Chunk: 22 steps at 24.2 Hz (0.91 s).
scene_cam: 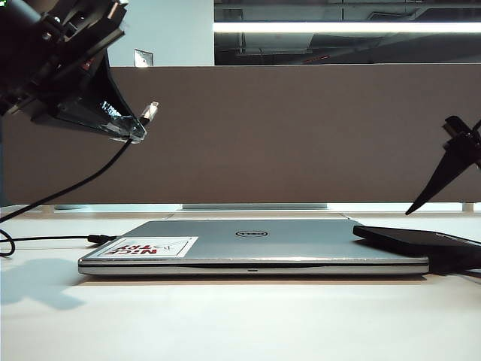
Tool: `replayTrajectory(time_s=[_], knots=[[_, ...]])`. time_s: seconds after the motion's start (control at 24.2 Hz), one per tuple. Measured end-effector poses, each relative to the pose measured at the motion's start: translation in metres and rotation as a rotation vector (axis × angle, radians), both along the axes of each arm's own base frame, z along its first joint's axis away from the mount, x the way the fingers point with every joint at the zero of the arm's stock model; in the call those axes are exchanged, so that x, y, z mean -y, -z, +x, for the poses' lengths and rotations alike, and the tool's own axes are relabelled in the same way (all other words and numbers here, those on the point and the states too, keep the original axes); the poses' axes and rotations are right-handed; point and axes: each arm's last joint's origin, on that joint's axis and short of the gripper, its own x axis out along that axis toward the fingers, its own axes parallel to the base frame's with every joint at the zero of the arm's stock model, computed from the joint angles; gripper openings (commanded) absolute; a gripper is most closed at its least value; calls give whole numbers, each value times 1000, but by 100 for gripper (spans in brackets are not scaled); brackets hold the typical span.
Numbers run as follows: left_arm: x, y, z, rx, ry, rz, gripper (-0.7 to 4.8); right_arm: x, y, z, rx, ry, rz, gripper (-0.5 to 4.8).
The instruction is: Pick up the charging cable and the phone, plug the charging cable into the charging port on the phone, and finally place them back on the table.
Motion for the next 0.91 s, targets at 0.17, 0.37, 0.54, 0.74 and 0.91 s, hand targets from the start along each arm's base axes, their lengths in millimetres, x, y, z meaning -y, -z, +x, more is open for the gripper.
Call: replayTrajectory(time_s=[0.17,0.37,0.54,0.74,0.91], knots=[[0,0,0,0,0,0,-6,0,4,6,23,-12,13,387],[0,0,0,0,0,0,-6,0,10,13,49,-28,29,386],[0,0,0,0,0,0,-6,0,12,16,58,-23,24,355],[0,0,0,0,1,0,-6,-1,12,16,57,-19,21,328],[0,0,0,0,1,0,-6,-1,12,16,57,-11,10,260]])
